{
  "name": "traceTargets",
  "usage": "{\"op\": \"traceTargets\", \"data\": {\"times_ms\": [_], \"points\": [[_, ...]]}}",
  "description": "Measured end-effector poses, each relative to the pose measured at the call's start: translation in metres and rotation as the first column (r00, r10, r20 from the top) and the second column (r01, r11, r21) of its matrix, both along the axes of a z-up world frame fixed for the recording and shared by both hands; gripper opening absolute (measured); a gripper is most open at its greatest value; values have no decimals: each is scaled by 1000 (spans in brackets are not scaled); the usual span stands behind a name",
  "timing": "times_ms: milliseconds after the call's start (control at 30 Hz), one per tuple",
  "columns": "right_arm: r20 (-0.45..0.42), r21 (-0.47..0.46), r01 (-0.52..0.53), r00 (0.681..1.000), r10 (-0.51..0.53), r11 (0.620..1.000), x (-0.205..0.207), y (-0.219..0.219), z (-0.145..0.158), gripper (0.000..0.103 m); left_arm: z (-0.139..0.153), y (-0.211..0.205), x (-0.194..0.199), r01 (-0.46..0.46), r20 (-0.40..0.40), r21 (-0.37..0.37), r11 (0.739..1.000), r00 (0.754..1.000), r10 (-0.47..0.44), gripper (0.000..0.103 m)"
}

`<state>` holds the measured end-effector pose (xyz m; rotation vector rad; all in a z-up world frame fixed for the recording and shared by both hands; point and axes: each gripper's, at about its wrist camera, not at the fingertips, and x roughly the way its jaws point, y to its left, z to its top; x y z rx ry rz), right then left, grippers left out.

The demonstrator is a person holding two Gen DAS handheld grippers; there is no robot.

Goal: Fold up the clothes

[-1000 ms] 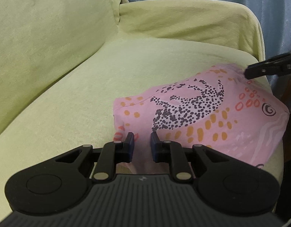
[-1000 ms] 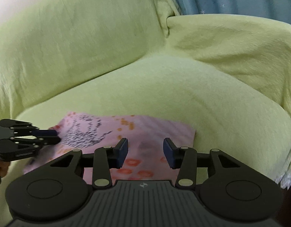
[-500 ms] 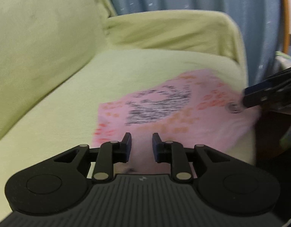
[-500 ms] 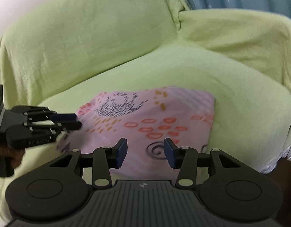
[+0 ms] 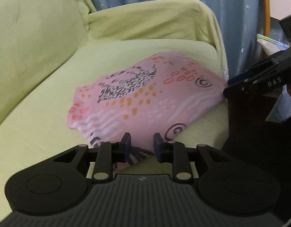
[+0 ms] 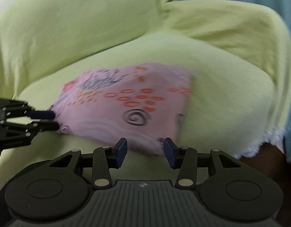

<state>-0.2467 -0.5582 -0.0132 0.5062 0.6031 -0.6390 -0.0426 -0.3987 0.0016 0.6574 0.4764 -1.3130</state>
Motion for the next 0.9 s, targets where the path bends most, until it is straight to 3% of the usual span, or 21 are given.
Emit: {"op": "traceTargets", "data": {"times_ms": [267, 467, 633, 900], "points": [[44, 46, 42, 998, -44, 998, -10, 2, -14, 46, -6, -34, -31, 99, 5, 8, 995, 995, -99, 23], [172, 207, 117, 973, -154, 971, -20, -20, -23, 46, -14, -34, -32, 89, -2, 29, 996, 996, -89, 23], [278, 412, 179, 909, -311, 893, -43, -32, -41, 48, -13, -31, -24, 70, -43, 24, 997, 997, -69, 23], [426, 640, 135, 757, -496, 756, -57, -30, -71, 48, -16, -33, -30, 78, -15, 34, 996, 997, -77, 27]]}}
